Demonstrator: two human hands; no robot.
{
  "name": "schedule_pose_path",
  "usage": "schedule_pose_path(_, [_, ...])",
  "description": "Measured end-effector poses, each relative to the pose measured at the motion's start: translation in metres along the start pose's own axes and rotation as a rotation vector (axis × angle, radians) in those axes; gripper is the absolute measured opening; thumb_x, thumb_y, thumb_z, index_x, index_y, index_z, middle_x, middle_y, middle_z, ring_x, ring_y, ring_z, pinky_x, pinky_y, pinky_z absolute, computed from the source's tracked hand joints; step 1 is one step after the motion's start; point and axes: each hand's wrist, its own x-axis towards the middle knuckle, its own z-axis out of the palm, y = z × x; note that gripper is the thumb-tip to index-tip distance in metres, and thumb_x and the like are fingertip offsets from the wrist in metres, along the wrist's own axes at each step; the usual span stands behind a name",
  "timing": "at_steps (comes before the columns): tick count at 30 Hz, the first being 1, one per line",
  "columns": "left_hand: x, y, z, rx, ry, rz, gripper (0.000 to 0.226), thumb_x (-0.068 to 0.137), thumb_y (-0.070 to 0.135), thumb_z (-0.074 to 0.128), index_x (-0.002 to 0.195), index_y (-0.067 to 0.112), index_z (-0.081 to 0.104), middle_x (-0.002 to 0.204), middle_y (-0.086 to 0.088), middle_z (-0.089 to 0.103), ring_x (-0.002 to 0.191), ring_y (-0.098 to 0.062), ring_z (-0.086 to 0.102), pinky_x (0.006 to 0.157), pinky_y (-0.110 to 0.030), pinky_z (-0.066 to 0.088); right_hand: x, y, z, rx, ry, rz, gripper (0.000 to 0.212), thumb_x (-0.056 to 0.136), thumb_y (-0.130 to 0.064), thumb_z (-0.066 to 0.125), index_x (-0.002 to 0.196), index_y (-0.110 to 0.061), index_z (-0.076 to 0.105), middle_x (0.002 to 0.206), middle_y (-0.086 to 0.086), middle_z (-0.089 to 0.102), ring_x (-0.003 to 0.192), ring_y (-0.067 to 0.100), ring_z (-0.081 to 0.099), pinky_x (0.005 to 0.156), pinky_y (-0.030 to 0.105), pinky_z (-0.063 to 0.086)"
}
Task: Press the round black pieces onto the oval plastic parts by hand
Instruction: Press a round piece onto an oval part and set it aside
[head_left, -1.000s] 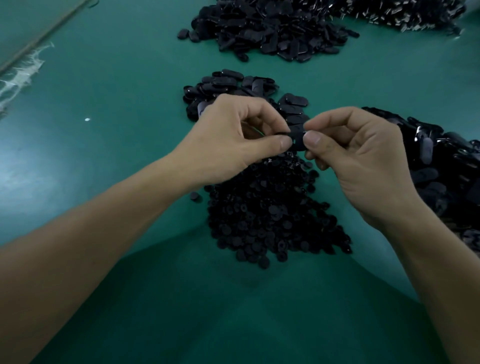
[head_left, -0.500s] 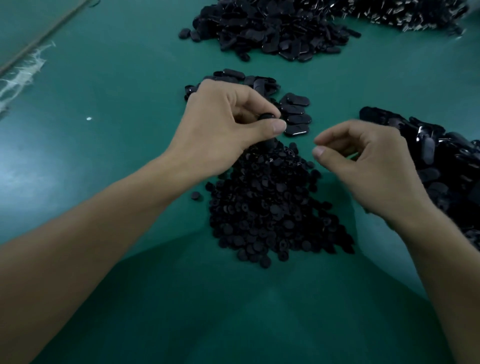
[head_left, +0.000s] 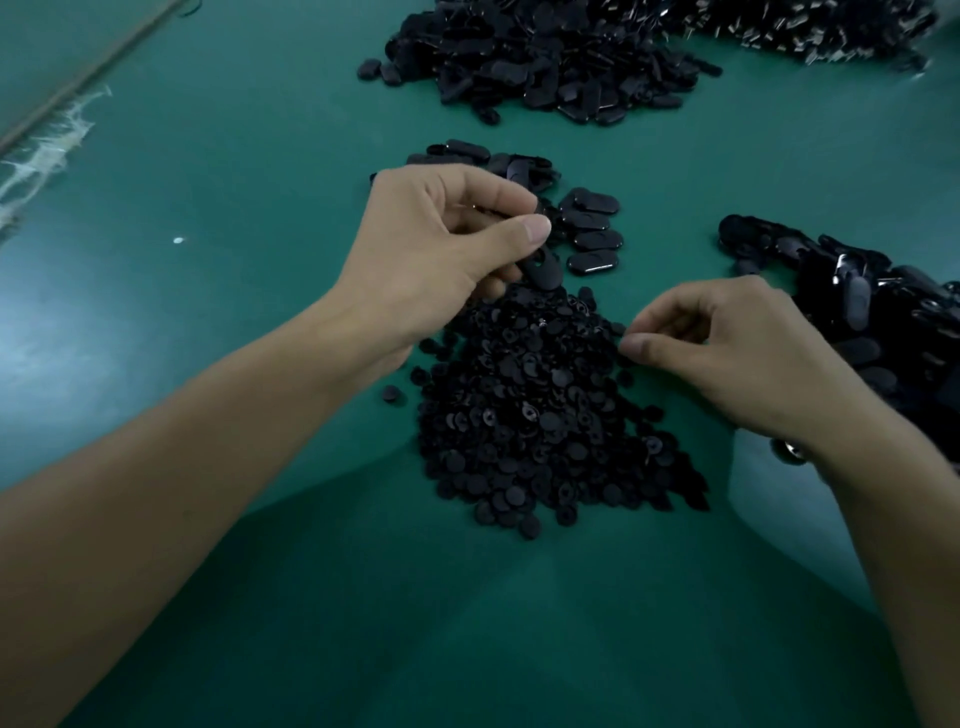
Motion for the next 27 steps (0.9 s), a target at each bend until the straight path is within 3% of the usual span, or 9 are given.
schedule_pose_path(7, [-0.004,-0.001,0.003,-0.103,-0.047,-0.045,0.013,0.081,0.002,0.080,0.091,0.005,0.071,0.074,-0.008,0.075,0.071,-0.022,0.075,0.064,-0.024,0.059,-0.001,-0.003,0.001,-0.010,0.058,-0.063,0.017,0.092,-0.027,0.070,0.076,-0.032,0.064,0.068,-0.014,0.064,0.066,-0.005,0.058,0.061,0.005,0.041])
schedule_pose_path(11, [-0.005,-0.003,0.005,-0.115,-0.066,-0.045,0.017,0.080,-0.001,0.080,0.094,0.005,0.071,0.074,-0.008,0.075,0.073,-0.023,0.076,0.066,-0.024,0.059,-0.001,-0.007,0.001,0.156,0.119,-0.069,0.015,0.096,-0.023,0.065,0.083,-0.030,0.061,0.074,-0.011,0.068,0.069,0.004,0.064,0.068,0.019,0.049])
schedule_pose_path(17, [-0.008,-0.005,0.009,-0.121,-0.092,-0.061,0.015,0.082,-0.004,0.077,0.093,0.005,0.071,0.077,-0.010,0.076,0.076,-0.023,0.076,0.066,-0.024,0.059,-0.004,-0.019,-0.001,0.417,0.154,-0.169,0.021,0.096,-0.013,0.066,0.102,-0.033,0.066,0.084,-0.008,0.072,0.070,0.004,0.067,0.064,0.012,0.049])
schedule_pose_path(22, [-0.012,-0.005,0.015,-0.099,-0.095,-0.047,0.018,0.083,-0.008,0.074,0.095,0.006,0.072,0.075,-0.007,0.076,0.074,-0.020,0.076,0.065,-0.022,0.059,-0.007,-0.030,0.007,0.549,0.211,-0.207,0.016,0.091,-0.006,0.071,0.093,-0.022,0.070,0.085,-0.002,0.077,0.072,0.012,0.074,0.063,0.018,0.054])
schedule_pose_path(27, [-0.016,-0.004,0.018,-0.018,-0.102,0.027,0.019,0.081,-0.005,0.077,0.090,0.012,0.073,0.079,-0.011,0.076,0.073,-0.025,0.076,0.072,-0.034,0.064,-0.007,-0.035,0.013,0.471,0.297,-0.205,0.018,0.087,-0.013,0.076,0.090,-0.030,0.073,0.083,-0.010,0.076,0.076,0.008,0.073,0.069,0.017,0.053])
